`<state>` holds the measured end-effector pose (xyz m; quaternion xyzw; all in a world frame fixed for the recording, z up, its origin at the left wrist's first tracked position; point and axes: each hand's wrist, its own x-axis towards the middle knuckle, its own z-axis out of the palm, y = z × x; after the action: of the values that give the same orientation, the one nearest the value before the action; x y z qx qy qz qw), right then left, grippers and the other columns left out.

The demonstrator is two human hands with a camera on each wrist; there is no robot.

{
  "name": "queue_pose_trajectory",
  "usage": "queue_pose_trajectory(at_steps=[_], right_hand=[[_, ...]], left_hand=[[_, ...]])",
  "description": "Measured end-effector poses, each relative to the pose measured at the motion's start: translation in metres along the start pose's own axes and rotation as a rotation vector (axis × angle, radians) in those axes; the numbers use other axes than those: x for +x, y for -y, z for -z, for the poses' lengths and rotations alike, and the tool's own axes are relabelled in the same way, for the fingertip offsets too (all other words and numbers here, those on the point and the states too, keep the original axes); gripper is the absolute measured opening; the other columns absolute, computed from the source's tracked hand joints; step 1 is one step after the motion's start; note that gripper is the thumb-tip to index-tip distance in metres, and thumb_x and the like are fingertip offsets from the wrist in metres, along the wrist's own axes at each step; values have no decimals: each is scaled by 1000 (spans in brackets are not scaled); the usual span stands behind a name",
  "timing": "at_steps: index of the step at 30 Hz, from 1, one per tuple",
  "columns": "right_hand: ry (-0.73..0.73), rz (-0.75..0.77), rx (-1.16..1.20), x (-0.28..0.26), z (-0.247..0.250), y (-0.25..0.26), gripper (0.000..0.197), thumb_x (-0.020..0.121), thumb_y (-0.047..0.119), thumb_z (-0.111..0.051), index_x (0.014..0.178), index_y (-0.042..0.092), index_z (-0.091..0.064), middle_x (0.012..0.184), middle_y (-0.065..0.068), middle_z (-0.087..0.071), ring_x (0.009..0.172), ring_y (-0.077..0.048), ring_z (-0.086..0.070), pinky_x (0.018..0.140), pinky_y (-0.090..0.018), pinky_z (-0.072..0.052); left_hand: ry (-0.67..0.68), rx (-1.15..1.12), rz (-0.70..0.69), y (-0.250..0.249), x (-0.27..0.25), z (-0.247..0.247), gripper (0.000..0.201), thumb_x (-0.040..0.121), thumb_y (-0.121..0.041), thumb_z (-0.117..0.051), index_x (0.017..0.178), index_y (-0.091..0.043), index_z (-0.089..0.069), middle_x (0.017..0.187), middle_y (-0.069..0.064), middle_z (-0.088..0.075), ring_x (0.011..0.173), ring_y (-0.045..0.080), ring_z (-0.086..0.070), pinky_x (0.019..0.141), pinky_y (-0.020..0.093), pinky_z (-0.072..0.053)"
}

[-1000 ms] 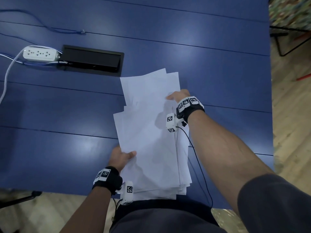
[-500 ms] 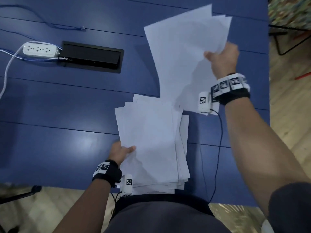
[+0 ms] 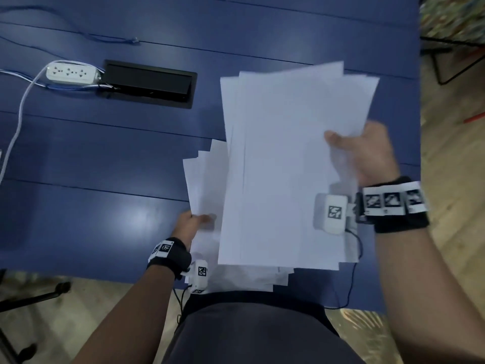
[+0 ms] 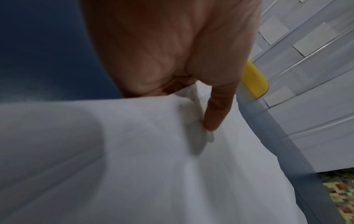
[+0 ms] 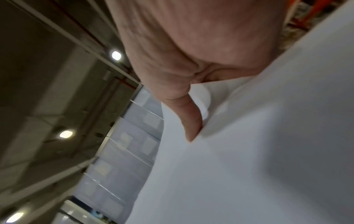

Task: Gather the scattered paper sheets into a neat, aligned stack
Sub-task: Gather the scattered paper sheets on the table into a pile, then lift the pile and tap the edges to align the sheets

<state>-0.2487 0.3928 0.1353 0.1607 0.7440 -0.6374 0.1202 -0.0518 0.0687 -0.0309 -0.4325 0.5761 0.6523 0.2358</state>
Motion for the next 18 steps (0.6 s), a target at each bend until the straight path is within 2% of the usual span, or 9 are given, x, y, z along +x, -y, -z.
queue_pose_trajectory(at_steps=[2, 4, 5, 6, 8, 10, 13, 15, 18], right_hand=[[5, -129, -4, 4, -17, -51, 35, 82, -2, -78, 116, -6, -69, 110, -15, -74, 89, -26, -73, 80, -36, -59], [11, -259, -89, 2, -38, -98, 34, 81, -3, -78, 113, -7, -70, 108, -16, -73, 93, -28, -70, 83, -38, -57], [9, -318, -147, -1, -50, -119, 31, 82, -3, -78, 111, -6, -70, 103, -14, -72, 92, -26, -67, 81, -35, -54], [16, -362, -225, -5, -60, -136, 27, 82, -1, -78, 108, -3, -71, 99, -11, -71, 91, -24, -66, 79, -32, -52], [36, -402, -395, -12, -79, -167, 27, 82, 8, -79, 106, 7, -69, 99, -5, -71, 93, -22, -67, 82, -30, -53], [21, -404, -451, -16, -91, -186, 37, 80, 14, -79, 113, 8, -65, 108, -5, -72, 98, -24, -67, 88, -31, -54], [47, -365, -433, -18, -96, -190, 39, 79, 16, -78, 114, 12, -63, 110, -5, -72, 101, -27, -67, 89, -34, -55], [92, -329, -421, -21, -92, -188, 37, 79, 19, -78, 113, 14, -63, 110, -2, -72, 101, -25, -67, 89, -32, -54], [35, -292, -349, -25, -79, -187, 39, 71, 27, -85, 103, 16, -66, 104, -4, -72, 96, -26, -69, 87, -38, -58]], left_hand=[[-54, -16, 40, -4, 0, -1, 61, 67, -46, -85, 120, -15, -79, 123, 10, -80, 125, 40, -69, 110, 59, -52], [-87, -58, 158, -4, 1, 0, 100, 68, -86, -71, 150, -31, -60, 155, 0, -59, 148, 31, -50, 122, 56, -39], [-62, -104, 189, -6, 0, -2, 108, 69, -97, -61, 156, -35, -50, 160, -4, -52, 151, 27, -47, 123, 54, -37], [-25, -132, 189, -9, -2, -3, 103, 73, -97, -57, 154, -33, -54, 156, -1, -58, 144, 26, -56, 119, 51, -44], [15, -94, 126, -15, -7, -10, 71, 87, -77, -67, 128, -19, -74, 117, 5, -82, 109, 29, -78, 91, 40, -60], [-37, 20, 34, -12, -2, -12, 41, 88, -40, -86, 115, -10, -79, 102, 5, -84, 101, 30, -80, 80, 32, -60], [-28, 26, 8, -3, 3, -11, 37, 78, -5, -91, 113, -9, -80, 107, 7, -84, 109, 35, -78, 90, 41, -61], [-18, 11, 9, 1, 3, -10, 38, 77, 0, -89, 113, -8, -80, 108, 10, -84, 107, 38, -78, 95, 49, -61], [-15, -20, -36, 4, 4, -9, 37, 80, 6, -84, 114, -7, -79, 110, 10, -83, 109, 36, -77, 96, 48, -60]])
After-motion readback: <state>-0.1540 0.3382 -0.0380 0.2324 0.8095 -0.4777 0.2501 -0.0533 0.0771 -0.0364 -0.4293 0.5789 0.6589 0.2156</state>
